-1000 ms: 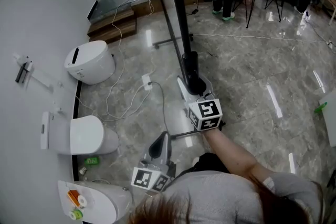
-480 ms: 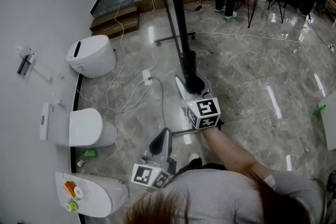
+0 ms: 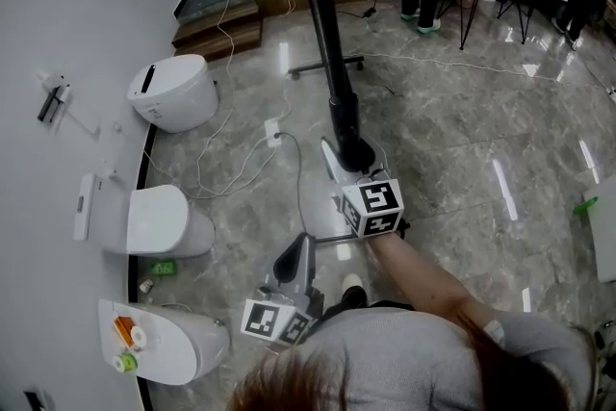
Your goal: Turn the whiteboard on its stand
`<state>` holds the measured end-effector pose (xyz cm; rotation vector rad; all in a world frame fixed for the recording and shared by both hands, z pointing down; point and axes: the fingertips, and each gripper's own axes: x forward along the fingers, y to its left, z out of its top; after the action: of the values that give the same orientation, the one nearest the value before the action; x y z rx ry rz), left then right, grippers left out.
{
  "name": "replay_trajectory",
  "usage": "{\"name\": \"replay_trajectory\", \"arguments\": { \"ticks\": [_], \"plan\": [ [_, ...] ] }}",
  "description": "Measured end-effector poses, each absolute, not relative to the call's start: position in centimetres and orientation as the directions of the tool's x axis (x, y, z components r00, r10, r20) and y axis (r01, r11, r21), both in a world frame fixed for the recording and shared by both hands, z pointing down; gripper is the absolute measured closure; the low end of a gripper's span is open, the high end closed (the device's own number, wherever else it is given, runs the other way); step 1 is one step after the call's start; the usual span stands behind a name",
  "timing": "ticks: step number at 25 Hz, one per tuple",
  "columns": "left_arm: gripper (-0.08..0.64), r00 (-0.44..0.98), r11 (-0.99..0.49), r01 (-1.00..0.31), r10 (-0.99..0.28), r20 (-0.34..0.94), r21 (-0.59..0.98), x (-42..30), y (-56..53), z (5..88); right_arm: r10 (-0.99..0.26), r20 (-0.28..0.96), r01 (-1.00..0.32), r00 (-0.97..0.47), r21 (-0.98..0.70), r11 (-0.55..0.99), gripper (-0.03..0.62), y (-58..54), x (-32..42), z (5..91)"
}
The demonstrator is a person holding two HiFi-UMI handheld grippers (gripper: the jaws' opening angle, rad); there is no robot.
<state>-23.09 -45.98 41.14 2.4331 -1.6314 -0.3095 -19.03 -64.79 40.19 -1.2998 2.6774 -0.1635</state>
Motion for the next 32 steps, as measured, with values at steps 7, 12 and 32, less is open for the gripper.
{"name": "replay_trajectory", "arguments": {
  "ticks": [7,12,32],
  "plan": [
    [0.563,0.382,-0.387,-0.882,-0.921,-0.071,0.269,-21.6,-44.5,40.9,-0.777,-0.098,-0.758,-0.622,-0.172,0.629,0.382,-62.4,-18.6,40.2],
    [0.563,0.390,-0.395,-0.877,-0.918,-0.075,0.274,-20.7,-43.3,40.9,-0.772,-0.104,-0.753,-0.627,-0.175,0.635,0.379,-60.8,-18.2,40.2],
    [0.563,0.358,-0.366,-0.879,-0.930,-0.083,0.307,-19.5,-37.8,41.5,-0.762,-0.108,-0.742,-0.638,-0.179,0.647,0.376,-55.5,-17.3,40.3]
  ]
}}
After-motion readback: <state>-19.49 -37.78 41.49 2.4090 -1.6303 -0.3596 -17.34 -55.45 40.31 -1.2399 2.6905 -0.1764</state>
